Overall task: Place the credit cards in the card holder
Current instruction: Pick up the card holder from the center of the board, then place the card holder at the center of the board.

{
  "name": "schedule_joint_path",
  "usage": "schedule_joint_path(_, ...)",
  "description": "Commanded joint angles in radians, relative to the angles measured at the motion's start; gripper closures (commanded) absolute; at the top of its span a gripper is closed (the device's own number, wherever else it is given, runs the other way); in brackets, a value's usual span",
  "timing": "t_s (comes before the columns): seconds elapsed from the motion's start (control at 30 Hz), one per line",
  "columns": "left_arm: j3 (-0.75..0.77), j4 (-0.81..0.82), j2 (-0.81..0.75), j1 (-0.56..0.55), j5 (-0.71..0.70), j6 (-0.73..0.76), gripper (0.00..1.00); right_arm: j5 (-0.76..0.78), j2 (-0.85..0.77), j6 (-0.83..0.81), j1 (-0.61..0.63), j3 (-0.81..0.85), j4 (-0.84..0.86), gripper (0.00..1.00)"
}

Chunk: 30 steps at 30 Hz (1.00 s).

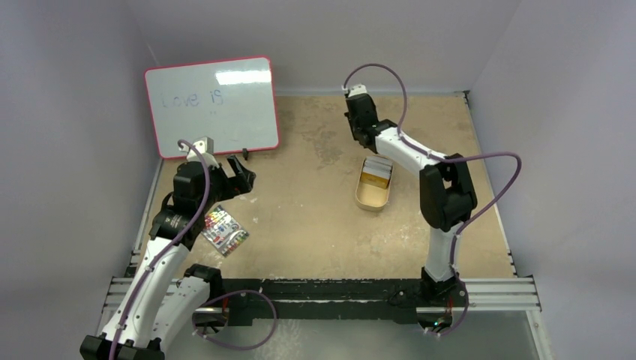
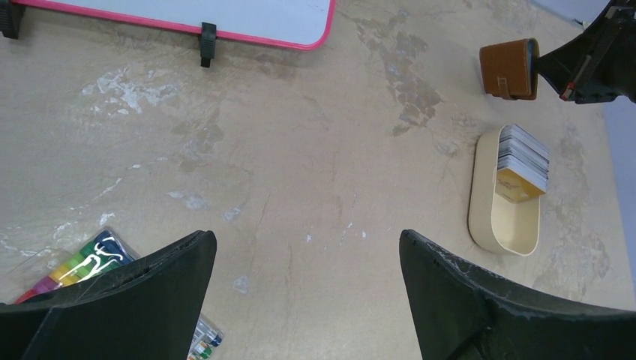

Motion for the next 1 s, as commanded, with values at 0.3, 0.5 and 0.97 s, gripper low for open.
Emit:
schedule_joint_path(0.3, 0.019, 0.0, -0.048, 0.003, -0.108, -0.019, 0.09, -0.121, -0.085, 0.07, 0.333, -0.041, -0.047, 1.0)
schedule_joint_path(0.5, 0.025, -0.018, -0.057, 0.002, -0.151, -0.026, 0.09, -0.134, -0.114, 0.123, 0.485, -0.147, -0.075, 1.0)
schedule_joint_path(0.97, 0.029, -0.01, -0.019, 0.003, -0.122, -0.027, 0.09, -0.191, -0.29, 0.306, 0.679, -0.427, -0.104, 0.96)
